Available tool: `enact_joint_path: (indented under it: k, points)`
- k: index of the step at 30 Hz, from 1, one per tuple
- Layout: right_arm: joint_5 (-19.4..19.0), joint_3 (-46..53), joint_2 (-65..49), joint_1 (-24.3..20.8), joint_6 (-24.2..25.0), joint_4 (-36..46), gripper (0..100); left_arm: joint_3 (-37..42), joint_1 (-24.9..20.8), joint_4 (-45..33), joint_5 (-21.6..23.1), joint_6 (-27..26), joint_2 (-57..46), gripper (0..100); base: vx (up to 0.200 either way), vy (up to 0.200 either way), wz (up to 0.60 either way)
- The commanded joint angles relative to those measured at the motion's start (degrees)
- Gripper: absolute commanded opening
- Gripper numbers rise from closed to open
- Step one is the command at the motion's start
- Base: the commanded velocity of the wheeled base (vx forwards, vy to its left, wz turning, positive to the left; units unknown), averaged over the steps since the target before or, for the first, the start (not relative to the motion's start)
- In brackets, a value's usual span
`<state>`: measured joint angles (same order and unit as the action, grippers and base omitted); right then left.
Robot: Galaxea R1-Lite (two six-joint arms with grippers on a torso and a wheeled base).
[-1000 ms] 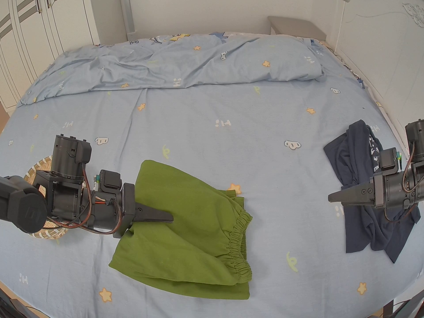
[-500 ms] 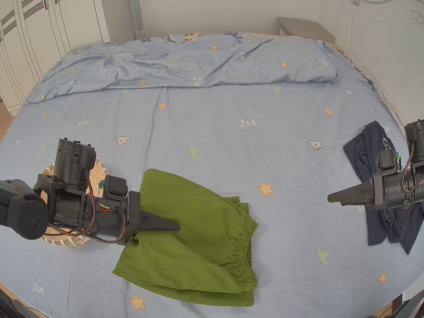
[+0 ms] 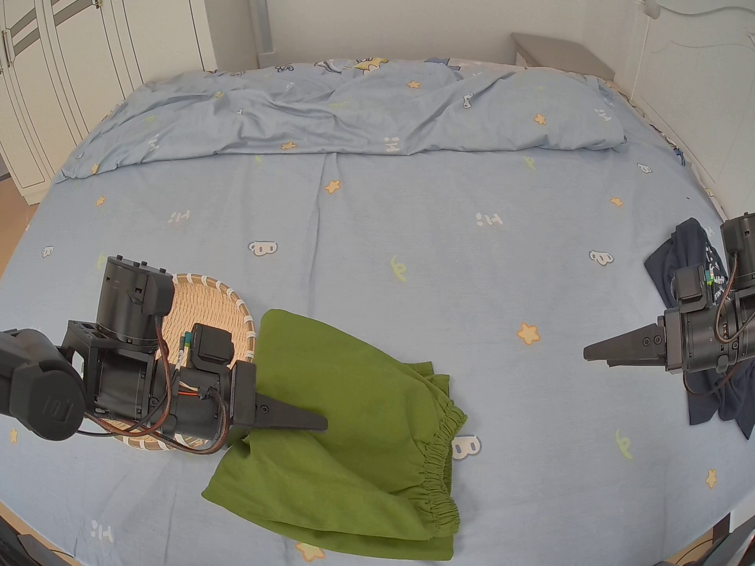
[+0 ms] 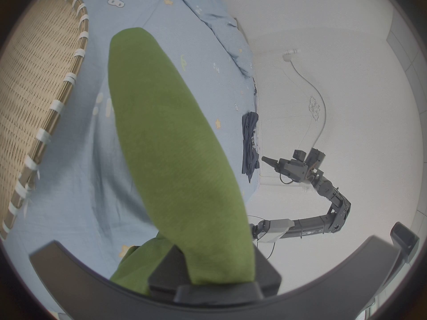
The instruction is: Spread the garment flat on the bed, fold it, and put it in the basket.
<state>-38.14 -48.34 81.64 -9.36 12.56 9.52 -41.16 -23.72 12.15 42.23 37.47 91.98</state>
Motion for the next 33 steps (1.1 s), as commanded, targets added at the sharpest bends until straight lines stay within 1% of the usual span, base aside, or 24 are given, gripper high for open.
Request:
enact_joint_path:
  k: [1, 3, 5, 6, 8, 9, 10, 11, 13, 16, 17, 18, 19, 22, 26, 29, 30, 31, 33]
  points:
    - [0.00, 0.00, -0.17, -0.04, 0.01, -0.03, 100, -0.15, -2.29, -1.08, -0.22, -0.30, -2.68, 0, 0.000, 0.000, 0.00]
    - [0.00, -0.09, -0.25, 0.05, 0.01, -0.03, 100, -1.47, -3.61, -2.22, -0.39, -0.38, -3.56, 0, 0.000, 0.000, 0.00]
    - [0.00, -0.09, -0.34, 0.05, 0.01, -0.03, 100, -4.64, -5.28, -4.07, -0.39, -0.47, -3.82, 0, 0.000, 0.000, 0.00]
    - [0.00, -0.09, -0.34, 0.05, 0.01, -0.12, 100, -5.08, -5.46, -4.42, -0.39, -0.47, -3.74, 0, 0.000, 0.000, 0.00]
    - [0.09, 0.00, -0.34, 0.05, -0.08, -0.03, 100, -10.70, -5.90, -9.61, -0.48, -2.14, -3.82, 0, 0.000, 0.000, 0.00]
    - [0.09, 0.00, -0.43, 0.05, -0.08, -0.03, 100, -12.28, -5.72, -11.45, -0.48, -3.11, -3.82, 0, 0.000, 0.000, 0.00]
    - [0.09, 0.00, -0.43, 0.05, -0.08, -0.03, 100, -12.28, -5.72, -11.45, -0.48, -3.11, -3.82, 0, 0.000, 0.000, 0.00]
    - [0.09, 0.00, -0.43, 0.05, 0.01, -0.12, 100, -16.24, -5.46, -17.25, -0.48, -6.54, -3.74, 0, 0.000, 0.000, 0.00]
    - [0.44, -0.09, -0.43, 0.05, -0.08, -0.12, 100, -19.58, -5.11, -22.61, -0.57, -10.93, -3.65, 0, 0.000, 0.000, 0.00]
    - [1.58, -0.09, -0.34, 0.05, -0.08, -0.12, 100, -23.62, -0.18, -28.33, -0.39, -16.47, -3.82, 0, 0.000, 0.000, 0.00]
    - [1.58, -0.09, -0.34, 0.05, -0.08, -0.12, 100, -23.80, 0.08, -28.50, -0.39, -16.64, -3.82, 0, 0.000, 0.000, 0.00]
    - [1.85, -0.09, -0.34, -0.04, -0.08, -0.12, 100, -25.47, 2.72, -29.73, -0.30, -18.05, -4.00, 0, 0.000, 0.000, 0.00]
    - [1.85, -0.09, -0.25, -0.04, -0.08, -0.12, 100, -25.91, 3.51, -29.73, -0.22, -18.14, -4.09, 0, 0.000, 0.000, 0.00]
    - [1.85, -0.09, -0.08, -0.04, -0.08, -0.12, 100, -27.40, 9.31, -29.29, 0.22, -18.31, -6.37, 0, 0.000, 0.000, 0.00]
    - [1.85, 0.00, -0.08, -0.04, -0.08, -0.12, 100, -28.45, 14.76, -27.62, 1.45, -18.31, -8.13, 0, 0.000, 0.000, 0.00]
    - [1.85, 0.00, -0.17, -0.31, -0.08, -0.12, 100, -28.45, 20.38, -24.37, 4.35, -18.05, -8.66, 0, 0.000, 0.000, 0.00]
    - [1.85, 0.00, -0.25, -0.31, -0.08, -0.12, 100, -28.45, 20.65, -24.11, 4.53, -17.96, -8.57, 0, 0.000, 0.000, 0.00]
    - [1.85, 0.00, -0.34, -0.31, -0.08, -0.12, 100, -28.37, 23.81, -22.17, 6.81, -17.79, -8.48, 0, 0.000, 0.000, 0.00]
    - [1.85, -0.09, -0.43, -0.31, -0.08, -0.12, 100, -28.37, 26.27, -20.86, 8.57, -17.70, -8.48, 0, 0.000, 0.000, 0.00]
